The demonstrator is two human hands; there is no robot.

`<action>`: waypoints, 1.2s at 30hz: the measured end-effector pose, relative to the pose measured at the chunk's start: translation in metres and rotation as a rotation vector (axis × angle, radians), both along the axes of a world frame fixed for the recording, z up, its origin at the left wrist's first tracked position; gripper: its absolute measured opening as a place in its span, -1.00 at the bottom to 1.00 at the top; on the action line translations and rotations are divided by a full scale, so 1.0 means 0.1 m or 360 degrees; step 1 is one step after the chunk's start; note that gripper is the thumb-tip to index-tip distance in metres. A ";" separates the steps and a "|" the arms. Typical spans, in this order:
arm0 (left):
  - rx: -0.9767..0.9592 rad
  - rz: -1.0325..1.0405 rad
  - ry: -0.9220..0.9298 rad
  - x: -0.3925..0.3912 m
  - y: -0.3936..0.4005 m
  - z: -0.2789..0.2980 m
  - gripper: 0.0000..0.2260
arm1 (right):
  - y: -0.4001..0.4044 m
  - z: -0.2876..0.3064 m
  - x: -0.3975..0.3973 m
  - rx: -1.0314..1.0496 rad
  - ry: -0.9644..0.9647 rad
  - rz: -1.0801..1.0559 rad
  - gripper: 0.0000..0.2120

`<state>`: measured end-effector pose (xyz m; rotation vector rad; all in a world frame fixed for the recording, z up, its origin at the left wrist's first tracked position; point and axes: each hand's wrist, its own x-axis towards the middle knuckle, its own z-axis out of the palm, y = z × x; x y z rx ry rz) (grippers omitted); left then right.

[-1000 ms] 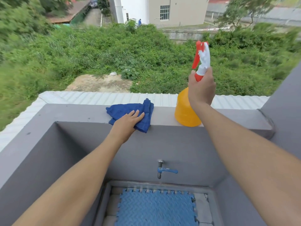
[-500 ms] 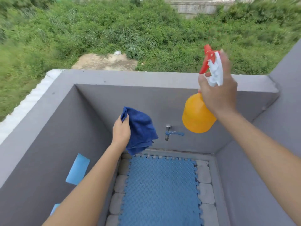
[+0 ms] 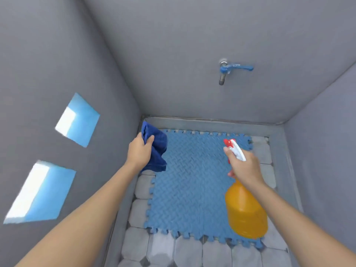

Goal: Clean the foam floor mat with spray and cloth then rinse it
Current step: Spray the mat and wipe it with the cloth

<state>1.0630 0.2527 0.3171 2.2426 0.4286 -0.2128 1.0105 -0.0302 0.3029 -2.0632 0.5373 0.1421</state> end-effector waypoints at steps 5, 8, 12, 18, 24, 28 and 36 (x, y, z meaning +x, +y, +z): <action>0.0198 -0.0026 -0.0080 -0.07 0.13 -1.33 -0.72 | 0.21 -1.33 -0.19 0.0000 0.0090 0.0120 -0.80; 0.0310 -0.0107 -0.0208 -0.01 0.09 -1.99 -0.77 | 0.28 -1.99 -0.12 -0.0093 0.0099 0.0199 -0.90; 0.0449 -0.0433 -0.0420 0.16 0.06 -2.95 -0.48 | 0.36 -2.75 0.12 -0.0314 0.0081 0.0320 -0.82; 0.0994 -0.1193 -0.0139 -0.15 -0.14 -4.26 -0.30 | 0.38 -3.34 0.45 -0.0547 0.0016 0.0361 -0.81; 0.0965 -0.1109 -0.0185 -0.65 0.13 -4.68 -0.25 | 0.42 -3.40 0.37 -0.0596 0.0132 0.0339 -0.73; 0.0960 -0.1063 -0.0082 -0.74 0.21 -4.63 -0.27 | 0.49 -3.38 0.30 -0.0458 0.0188 0.0437 -0.77; 0.1014 -0.1079 -0.0059 -0.71 0.20 -4.67 -0.28 | 0.63 -3.30 0.13 -0.0508 0.0130 0.0603 -0.77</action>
